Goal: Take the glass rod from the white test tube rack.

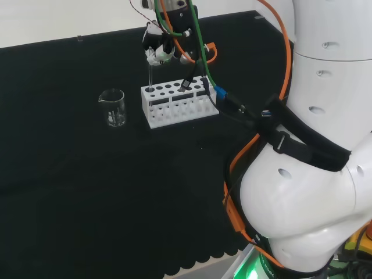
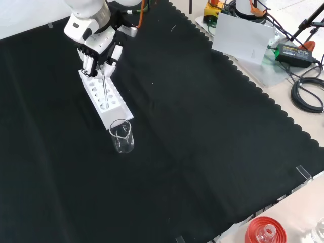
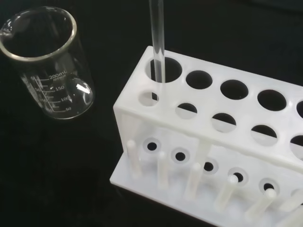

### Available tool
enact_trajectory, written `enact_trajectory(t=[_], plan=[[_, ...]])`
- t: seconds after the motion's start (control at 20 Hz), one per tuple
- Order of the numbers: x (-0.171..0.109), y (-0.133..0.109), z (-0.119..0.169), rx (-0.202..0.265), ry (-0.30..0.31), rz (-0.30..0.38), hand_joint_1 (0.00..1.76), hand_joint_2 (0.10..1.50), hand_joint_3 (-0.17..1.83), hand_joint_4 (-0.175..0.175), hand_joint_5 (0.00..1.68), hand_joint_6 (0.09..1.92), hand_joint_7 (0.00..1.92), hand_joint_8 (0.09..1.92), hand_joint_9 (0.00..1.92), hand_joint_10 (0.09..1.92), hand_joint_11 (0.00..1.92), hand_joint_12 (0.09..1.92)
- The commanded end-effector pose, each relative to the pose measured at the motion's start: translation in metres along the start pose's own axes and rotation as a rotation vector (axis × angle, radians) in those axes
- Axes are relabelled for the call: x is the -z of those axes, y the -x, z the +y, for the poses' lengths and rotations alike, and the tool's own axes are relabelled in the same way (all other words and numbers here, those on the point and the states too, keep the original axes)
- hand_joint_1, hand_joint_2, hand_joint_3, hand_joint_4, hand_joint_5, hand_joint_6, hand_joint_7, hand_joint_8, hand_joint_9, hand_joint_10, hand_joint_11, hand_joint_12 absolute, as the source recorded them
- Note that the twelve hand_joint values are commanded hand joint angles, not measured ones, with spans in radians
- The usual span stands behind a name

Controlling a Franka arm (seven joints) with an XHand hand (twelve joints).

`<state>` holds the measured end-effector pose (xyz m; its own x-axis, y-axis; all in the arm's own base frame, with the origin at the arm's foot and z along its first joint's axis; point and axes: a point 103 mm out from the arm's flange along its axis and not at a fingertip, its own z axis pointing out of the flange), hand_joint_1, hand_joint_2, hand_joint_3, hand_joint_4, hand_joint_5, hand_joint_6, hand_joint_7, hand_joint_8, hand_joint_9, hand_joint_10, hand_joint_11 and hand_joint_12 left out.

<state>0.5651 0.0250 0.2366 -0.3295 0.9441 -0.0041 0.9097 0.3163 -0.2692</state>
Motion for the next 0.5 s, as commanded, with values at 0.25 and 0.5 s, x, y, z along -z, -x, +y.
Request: enact_trajectory(t=[0.25,0.5], plan=[[0.027,-0.008,-0.016,-0.041,0.279,-0.066,1.29,1.14,-0.17,-0.175,1.07,0.87,1.12,0.88,1.61,0.66,1.62,0.70],[0.041,-0.011,-0.022,-0.067,0.296,-0.065,1.30,1.11,-0.17,-0.175,1.14,0.75,1.19,0.77,1.69,0.57,1.64,0.64]])
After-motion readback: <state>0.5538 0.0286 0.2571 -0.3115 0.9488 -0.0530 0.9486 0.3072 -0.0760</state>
